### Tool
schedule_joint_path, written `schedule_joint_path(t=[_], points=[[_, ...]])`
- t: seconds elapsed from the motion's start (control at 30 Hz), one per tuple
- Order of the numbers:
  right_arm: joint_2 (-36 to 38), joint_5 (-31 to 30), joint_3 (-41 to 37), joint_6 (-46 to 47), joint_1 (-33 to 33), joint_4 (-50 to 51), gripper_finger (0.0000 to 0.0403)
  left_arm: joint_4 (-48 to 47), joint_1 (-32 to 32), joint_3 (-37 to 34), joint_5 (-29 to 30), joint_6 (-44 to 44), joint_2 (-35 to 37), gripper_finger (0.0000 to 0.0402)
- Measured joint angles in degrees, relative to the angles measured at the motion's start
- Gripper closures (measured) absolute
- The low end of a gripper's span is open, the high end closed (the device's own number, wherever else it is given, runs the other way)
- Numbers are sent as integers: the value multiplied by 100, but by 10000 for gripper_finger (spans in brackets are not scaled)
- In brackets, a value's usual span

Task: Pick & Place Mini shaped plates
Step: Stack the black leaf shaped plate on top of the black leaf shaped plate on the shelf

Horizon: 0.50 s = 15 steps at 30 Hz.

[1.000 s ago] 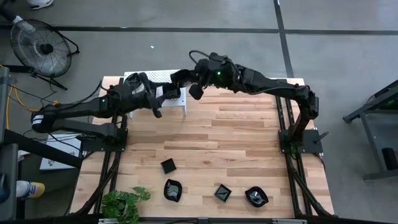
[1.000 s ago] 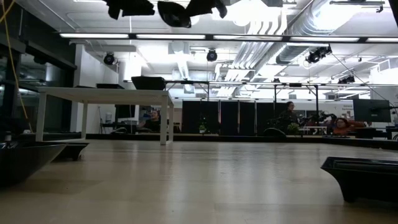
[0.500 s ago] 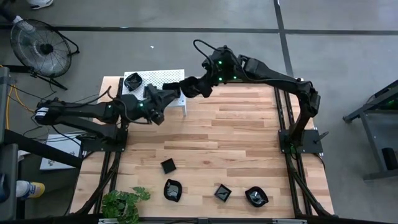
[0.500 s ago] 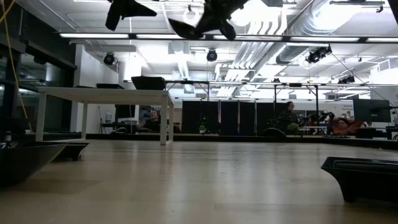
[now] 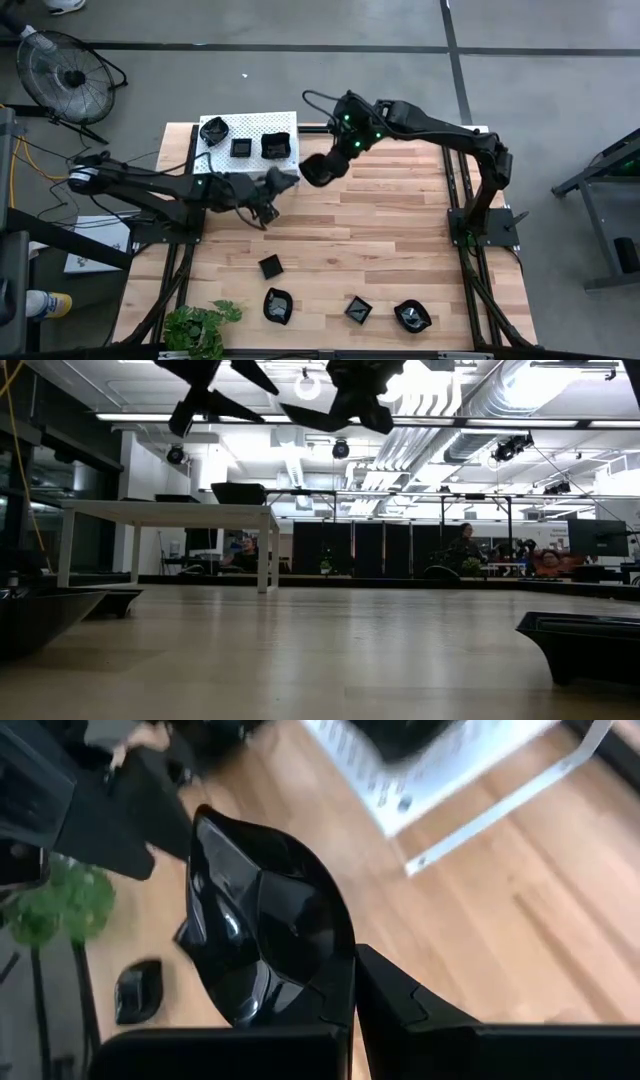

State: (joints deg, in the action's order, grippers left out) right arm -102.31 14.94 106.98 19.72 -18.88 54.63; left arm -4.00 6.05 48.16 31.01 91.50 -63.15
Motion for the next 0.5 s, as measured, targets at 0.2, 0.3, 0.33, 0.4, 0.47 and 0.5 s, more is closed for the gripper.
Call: schedule_joint_path(t=[0.2,0.3,0.33,0.4,0.47,0.5], points=[[-152,-4,0,222,244,134,403,-17,304,-2,33,304,-275,211],[-229,-3,0,337,352,81,403,9,394,-2,13,324,-358,211],[-268,-25,0,360,398,69,403,13,422,0,44,324,-366,211],[-292,-74,-2,414,465,53,403,-54,425,0,104,324,-366,211],[-320,-128,-2,507,533,-75,403,-80,424,0,89,317,-366,211],[-320,-105,0,556,547,-171,403,-93,416,-1,96,316,-366,211]])
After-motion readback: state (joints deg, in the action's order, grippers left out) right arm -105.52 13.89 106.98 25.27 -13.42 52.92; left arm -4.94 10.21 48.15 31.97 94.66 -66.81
